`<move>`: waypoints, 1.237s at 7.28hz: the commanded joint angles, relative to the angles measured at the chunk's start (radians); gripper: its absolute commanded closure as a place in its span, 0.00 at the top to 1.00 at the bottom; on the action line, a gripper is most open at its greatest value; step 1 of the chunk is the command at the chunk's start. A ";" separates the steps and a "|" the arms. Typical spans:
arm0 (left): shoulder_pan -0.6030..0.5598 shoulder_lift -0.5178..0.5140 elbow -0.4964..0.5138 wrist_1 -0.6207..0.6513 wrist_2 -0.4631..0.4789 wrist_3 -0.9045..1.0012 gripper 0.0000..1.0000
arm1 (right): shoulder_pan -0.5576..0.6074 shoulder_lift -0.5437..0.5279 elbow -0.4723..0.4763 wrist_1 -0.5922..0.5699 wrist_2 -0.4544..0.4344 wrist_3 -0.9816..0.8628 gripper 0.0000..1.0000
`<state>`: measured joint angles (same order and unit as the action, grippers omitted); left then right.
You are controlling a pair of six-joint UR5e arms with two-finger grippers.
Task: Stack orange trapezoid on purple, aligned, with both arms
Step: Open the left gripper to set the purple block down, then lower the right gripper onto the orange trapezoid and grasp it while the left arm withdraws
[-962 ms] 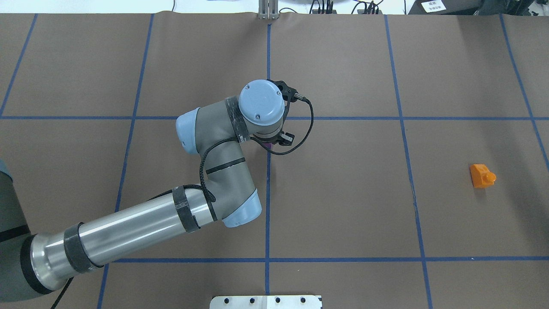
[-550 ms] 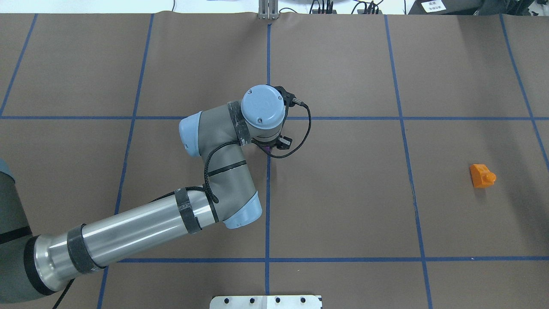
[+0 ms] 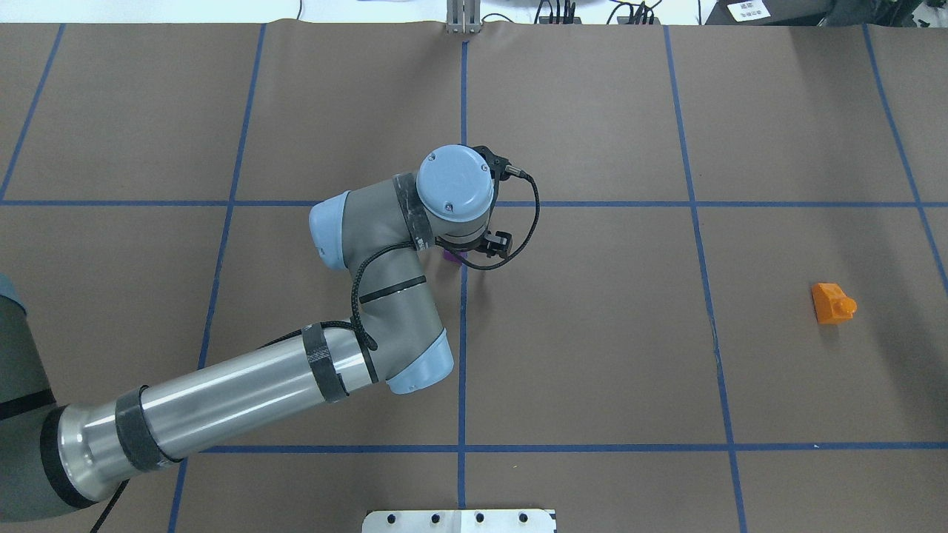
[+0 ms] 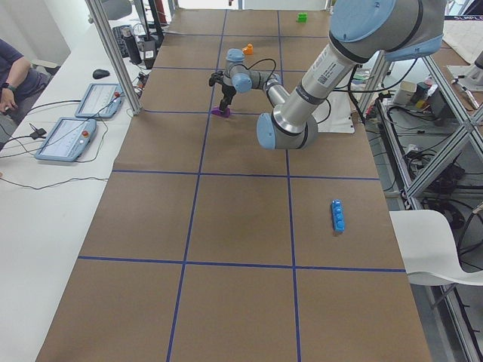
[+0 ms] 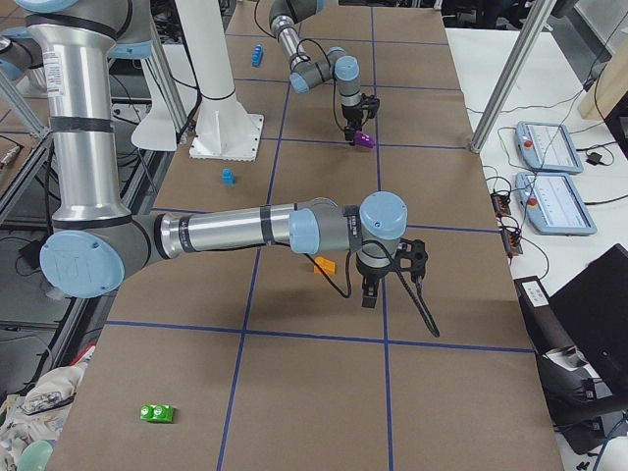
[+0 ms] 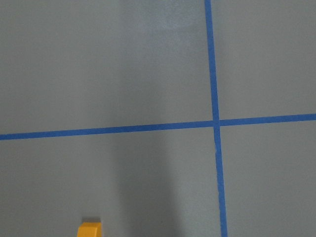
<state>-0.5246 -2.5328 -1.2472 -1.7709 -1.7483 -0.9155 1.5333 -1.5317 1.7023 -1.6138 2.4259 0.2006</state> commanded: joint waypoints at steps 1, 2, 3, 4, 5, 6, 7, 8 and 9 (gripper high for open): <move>-0.133 0.000 -0.079 0.097 -0.191 -0.023 1.00 | -0.056 0.001 0.077 0.002 -0.008 0.096 1.00; -0.184 0.005 -0.168 0.196 -0.216 -0.008 1.00 | -0.120 -0.004 0.141 0.006 -0.022 0.226 1.00; -0.210 0.008 -0.240 0.288 -0.220 0.028 1.00 | -0.207 -0.031 0.201 0.102 -0.104 0.346 1.00; -0.236 0.009 -0.305 0.389 -0.221 0.090 1.00 | -0.293 -0.094 0.217 0.252 -0.137 0.491 1.00; -0.264 0.011 -0.363 0.492 -0.221 0.157 1.00 | -0.358 -0.175 0.214 0.387 -0.177 0.522 1.00; -0.284 0.052 -0.427 0.543 -0.223 0.196 1.00 | -0.401 -0.201 0.200 0.423 -0.183 0.536 1.00; -0.291 0.090 -0.461 0.544 -0.224 0.205 1.00 | -0.456 -0.217 0.188 0.439 -0.220 0.545 1.00; -0.293 0.094 -0.463 0.544 -0.233 0.210 1.00 | -0.507 -0.217 0.168 0.475 -0.243 0.604 1.00; -0.293 0.094 -0.465 0.544 -0.234 0.210 1.00 | -0.563 -0.217 0.121 0.538 -0.278 0.629 1.00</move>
<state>-0.8147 -2.4467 -1.7020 -1.2315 -1.9784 -0.7113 1.0402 -1.7443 1.8672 -1.1418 2.1879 0.7875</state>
